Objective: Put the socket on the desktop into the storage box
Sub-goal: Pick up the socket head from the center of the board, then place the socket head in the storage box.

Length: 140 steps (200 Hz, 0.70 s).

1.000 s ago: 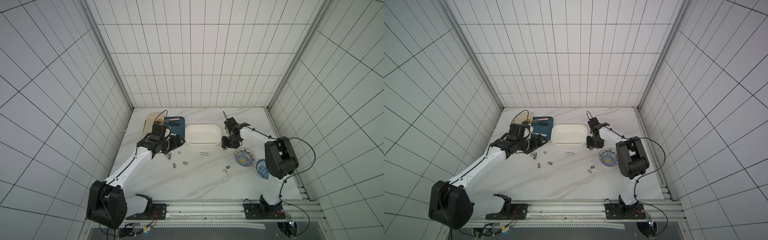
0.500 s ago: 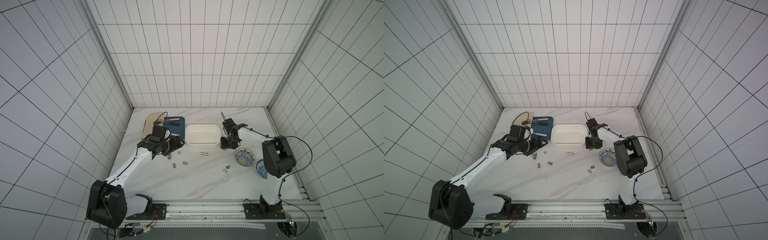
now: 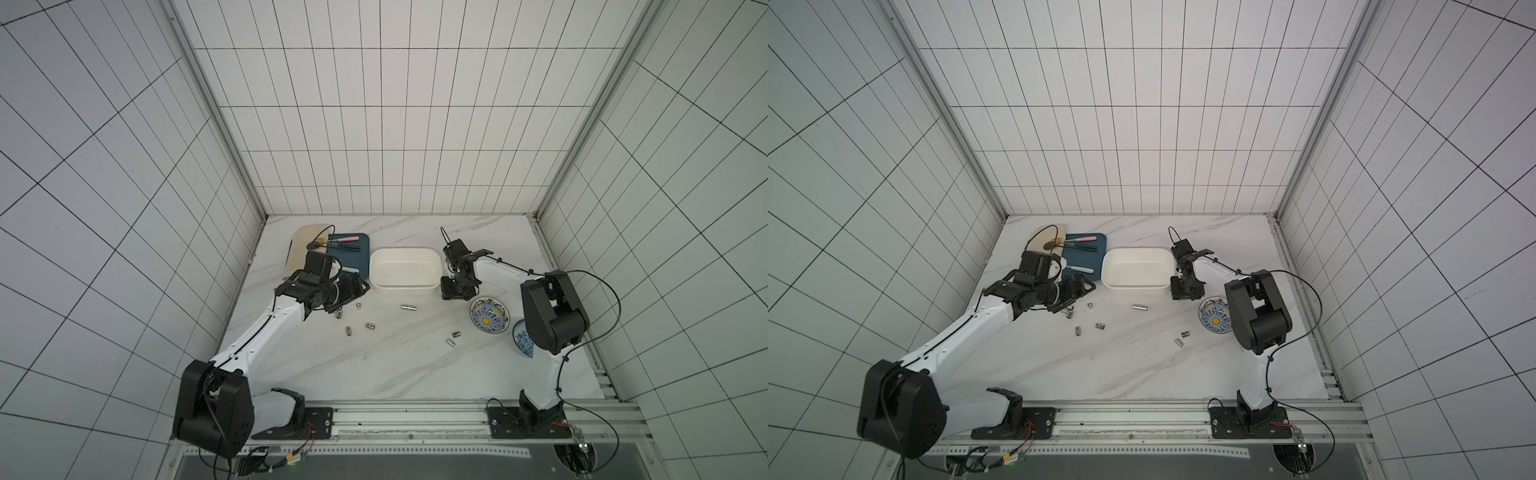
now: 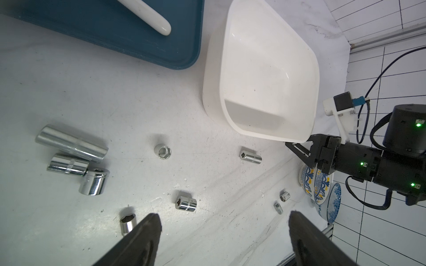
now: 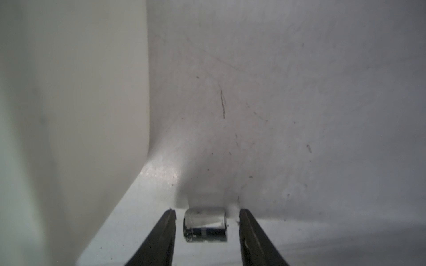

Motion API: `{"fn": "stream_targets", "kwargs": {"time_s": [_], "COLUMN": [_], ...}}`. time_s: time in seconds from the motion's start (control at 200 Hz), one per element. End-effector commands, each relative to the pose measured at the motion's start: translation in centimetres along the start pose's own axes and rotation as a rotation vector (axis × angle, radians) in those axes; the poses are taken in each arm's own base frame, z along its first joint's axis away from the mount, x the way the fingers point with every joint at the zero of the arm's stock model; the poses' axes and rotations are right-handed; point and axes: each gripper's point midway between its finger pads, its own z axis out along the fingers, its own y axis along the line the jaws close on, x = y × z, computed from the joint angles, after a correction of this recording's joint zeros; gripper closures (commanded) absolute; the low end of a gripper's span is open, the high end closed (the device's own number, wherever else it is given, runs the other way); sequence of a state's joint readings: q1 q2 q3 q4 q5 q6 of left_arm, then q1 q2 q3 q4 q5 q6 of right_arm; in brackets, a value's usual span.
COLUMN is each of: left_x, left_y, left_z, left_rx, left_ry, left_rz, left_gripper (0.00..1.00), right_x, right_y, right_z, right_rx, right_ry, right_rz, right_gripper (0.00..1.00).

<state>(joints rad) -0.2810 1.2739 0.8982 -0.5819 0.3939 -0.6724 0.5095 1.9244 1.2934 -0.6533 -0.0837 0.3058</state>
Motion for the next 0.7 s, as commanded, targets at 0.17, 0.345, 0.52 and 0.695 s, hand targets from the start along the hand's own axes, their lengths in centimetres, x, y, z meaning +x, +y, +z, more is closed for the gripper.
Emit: {"fn": "stream_targets", "kwargs": {"time_s": [0.17,0.345,0.52,0.695], "left_x": [0.1,0.2,0.0,-0.4], "left_y": [-0.4,-0.3,-0.4,-0.6], "left_z": [0.0,0.0,0.1,0.0], "left_rx": [0.021,0.023,0.025,0.026], "left_ry": [-0.004,-0.006,-0.007,-0.017], "left_rz": [0.007,0.006,0.005,0.014], "left_gripper": [0.10,0.10,0.10,0.10], "right_x": [1.2,1.1,0.7,0.3], "right_y": [-0.5,-0.6,-0.6,-0.6], "right_z": [0.9,-0.3,-2.9,-6.0], "right_rx": [0.038,0.046,0.047,0.049], "right_ry": [0.019,-0.002,-0.043,-0.089], "right_rz": [0.001,-0.005,-0.011,-0.008], "right_gripper": [0.63,0.68,0.68,0.68]}}
